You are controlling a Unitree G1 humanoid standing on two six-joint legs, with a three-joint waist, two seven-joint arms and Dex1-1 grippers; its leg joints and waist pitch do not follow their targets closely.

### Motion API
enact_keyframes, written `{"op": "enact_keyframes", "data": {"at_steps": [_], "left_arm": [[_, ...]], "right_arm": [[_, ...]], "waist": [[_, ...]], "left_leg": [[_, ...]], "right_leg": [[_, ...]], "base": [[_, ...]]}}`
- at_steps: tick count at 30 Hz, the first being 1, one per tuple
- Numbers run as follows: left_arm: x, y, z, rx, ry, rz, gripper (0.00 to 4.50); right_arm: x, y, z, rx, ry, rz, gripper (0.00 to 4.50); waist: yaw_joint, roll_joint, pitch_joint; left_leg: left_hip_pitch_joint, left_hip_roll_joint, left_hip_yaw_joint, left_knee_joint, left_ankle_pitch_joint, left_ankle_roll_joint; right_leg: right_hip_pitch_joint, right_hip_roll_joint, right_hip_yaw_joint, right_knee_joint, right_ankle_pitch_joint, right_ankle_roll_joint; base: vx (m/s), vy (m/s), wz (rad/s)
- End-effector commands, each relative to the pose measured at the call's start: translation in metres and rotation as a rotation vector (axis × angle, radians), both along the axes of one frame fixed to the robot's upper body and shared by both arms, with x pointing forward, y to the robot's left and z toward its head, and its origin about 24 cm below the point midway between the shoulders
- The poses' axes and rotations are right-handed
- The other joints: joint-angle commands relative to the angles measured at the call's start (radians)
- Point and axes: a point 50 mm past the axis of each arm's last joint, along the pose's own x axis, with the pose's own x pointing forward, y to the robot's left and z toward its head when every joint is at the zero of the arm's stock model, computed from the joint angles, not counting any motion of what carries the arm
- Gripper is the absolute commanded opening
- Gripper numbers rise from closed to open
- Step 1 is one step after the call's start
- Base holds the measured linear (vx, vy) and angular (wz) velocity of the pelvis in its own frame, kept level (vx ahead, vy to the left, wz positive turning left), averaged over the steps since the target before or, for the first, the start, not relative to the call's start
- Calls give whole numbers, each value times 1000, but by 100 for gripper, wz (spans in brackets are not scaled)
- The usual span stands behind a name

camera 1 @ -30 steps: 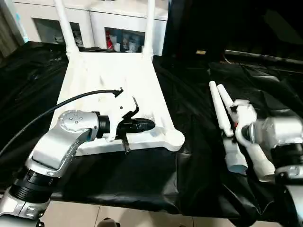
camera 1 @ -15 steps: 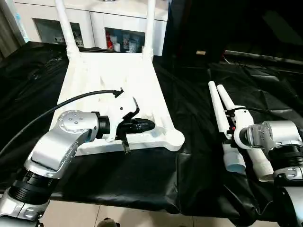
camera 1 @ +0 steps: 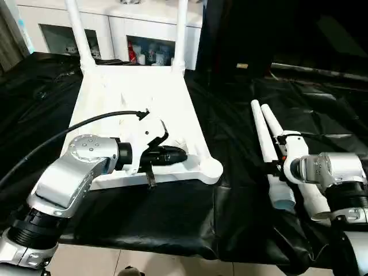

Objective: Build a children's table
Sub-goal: Pick table leg

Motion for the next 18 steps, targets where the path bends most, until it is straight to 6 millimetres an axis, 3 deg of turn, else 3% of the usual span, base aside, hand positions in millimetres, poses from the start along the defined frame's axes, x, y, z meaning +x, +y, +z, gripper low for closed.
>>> {"op": "enact_keyframes", "data": {"at_steps": [1,2,4,5,6,7,9,10,12,13,14,15,18], "left_arm": [[0,3,6,-27,-7,16,91],[1,4,6,-40,0,33,119],[5,2,8,-109,26,60,131],[6,1,8,-134,37,72,138],[7,1,8,-138,39,75,138],[11,-1,10,-188,54,101,150],[23,-6,12,-272,71,183,175],[25,-7,12,-285,75,198,177],[38,-14,15,-369,108,300,200],[39,-14,16,-376,112,308,213],[45,-21,18,-435,149,349,221],[45,-21,18,-435,149,349,221],[51,-34,21,-509,216,379,249]], "right_arm": [[-7,2,-10,24,23,-15,212],[-5,4,-8,39,-6,-22,200],[-1,7,-1,65,-72,-21,193],[0,8,1,70,-103,-15,191],[1,8,1,70,-109,-13,191],[3,10,5,93,-146,-18,190],[5,10,12,116,-218,-32,188],[6,11,13,121,-229,-34,188],[9,14,27,167,-334,-36,188],[9,14,29,171,-345,-36,188],[10,23,44,244,-440,9,187],[10,23,44,244,-440,9,187],[7,44,69,397,-586,162,187]], "waist": [[-4,21,-64],[-7,16,-65],[-9,23,-67],[-10,32,-66],[-10,28,-66],[-7,49,-67],[-9,32,-66],[-8,31,-67],[-6,30,-68],[-2,29,-70],[-4,26,-70],[-3,25,-70],[-6,29,-73]], "left_leg": [[27,4,5,-72,-322,-88],[28,3,4,-73,-339,-90],[30,2,2,-73,-352,-94],[31,0,3,-71,-364,-96],[31,1,3,-72,-372,-93],[33,0,-2,-73,-384,-94],[33,-2,2,-71,-397,-85],[34,-3,4,-68,-395,-79],[23,-4,1,-71,-359,-68],[29,-2,3,-68,-349,-64],[23,-3,2,-70,-332,-57],[21,-2,1,-71,-328,-55],[16,-3,1,-71,-300,-35]], "right_leg": [[28,-27,23,-86,-353,-135],[30,-25,21,-87,-359,-132],[29,-24,20,-86,-350,-137],[29,-23,21,-89,-340,-144],[29,-22,20,-90,-344,-145],[29,-24,19,-87,-353,-147],[29,-20,18,-97,-363,-145],[27,-20,19,-98,-368,-143],[38,-23,17,-95,-372,-138],[32,-25,18,-99,-372,-132],[38,-24,17,-97,-365,-129],[39,-24,16,-95,-360,-128],[45,-23,16,-95,-319,-126]], "base": [[0,0,0],[0,0,0],[0,0,0],[0,0,0],[0,0,0],[0,0,0],[0,0,0],[0,0,0],[0,0,0],[0,0,0],[0,0,0],[0,0,0],[0,0,0]]}}
